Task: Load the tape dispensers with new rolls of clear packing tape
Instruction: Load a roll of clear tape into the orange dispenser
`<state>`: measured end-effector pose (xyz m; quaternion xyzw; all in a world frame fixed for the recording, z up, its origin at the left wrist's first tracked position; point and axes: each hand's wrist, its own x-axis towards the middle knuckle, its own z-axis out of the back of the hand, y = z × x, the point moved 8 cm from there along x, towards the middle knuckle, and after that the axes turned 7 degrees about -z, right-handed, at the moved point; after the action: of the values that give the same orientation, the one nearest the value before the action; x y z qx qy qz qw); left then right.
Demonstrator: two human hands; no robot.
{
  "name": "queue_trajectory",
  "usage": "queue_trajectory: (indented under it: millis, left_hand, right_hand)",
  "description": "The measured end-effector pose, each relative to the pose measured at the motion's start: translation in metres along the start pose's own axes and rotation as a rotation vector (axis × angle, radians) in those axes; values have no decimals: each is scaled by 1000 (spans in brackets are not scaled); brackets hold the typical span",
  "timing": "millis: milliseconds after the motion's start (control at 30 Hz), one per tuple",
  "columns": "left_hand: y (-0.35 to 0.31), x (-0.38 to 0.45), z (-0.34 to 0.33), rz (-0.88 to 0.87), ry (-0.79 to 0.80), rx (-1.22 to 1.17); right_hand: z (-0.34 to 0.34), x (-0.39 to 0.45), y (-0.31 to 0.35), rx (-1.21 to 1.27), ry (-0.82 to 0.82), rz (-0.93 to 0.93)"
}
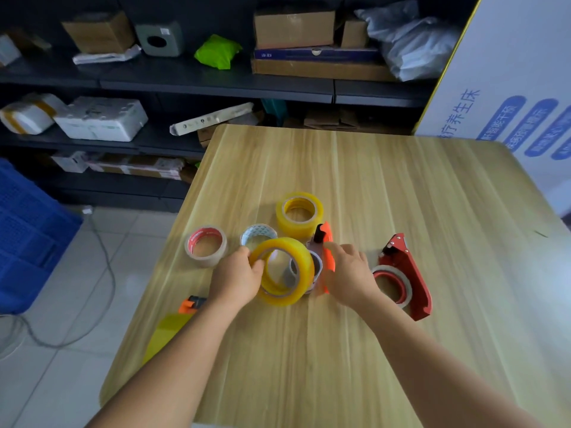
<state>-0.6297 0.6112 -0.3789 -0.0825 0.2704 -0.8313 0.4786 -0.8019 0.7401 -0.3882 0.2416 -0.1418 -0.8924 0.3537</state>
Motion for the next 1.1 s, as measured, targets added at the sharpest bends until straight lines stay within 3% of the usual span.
queue_trajectory:
  millis: [267,500,933,1100]
  left_hand:
    - [-23,14,-17,-13,123,200]
    - [-46,26,-31,-18,193,312]
    - [-68,34,-38,-96,328,679]
    - [-68,31,-28,-98,281,662]
  right_hand:
    - [-16,10,-12,-182,91,9]
    - [-4,13,-16,-357,35,75]
    - [8,11,-19,-413,107,119]
    - [16,7,-22,-415,119,83]
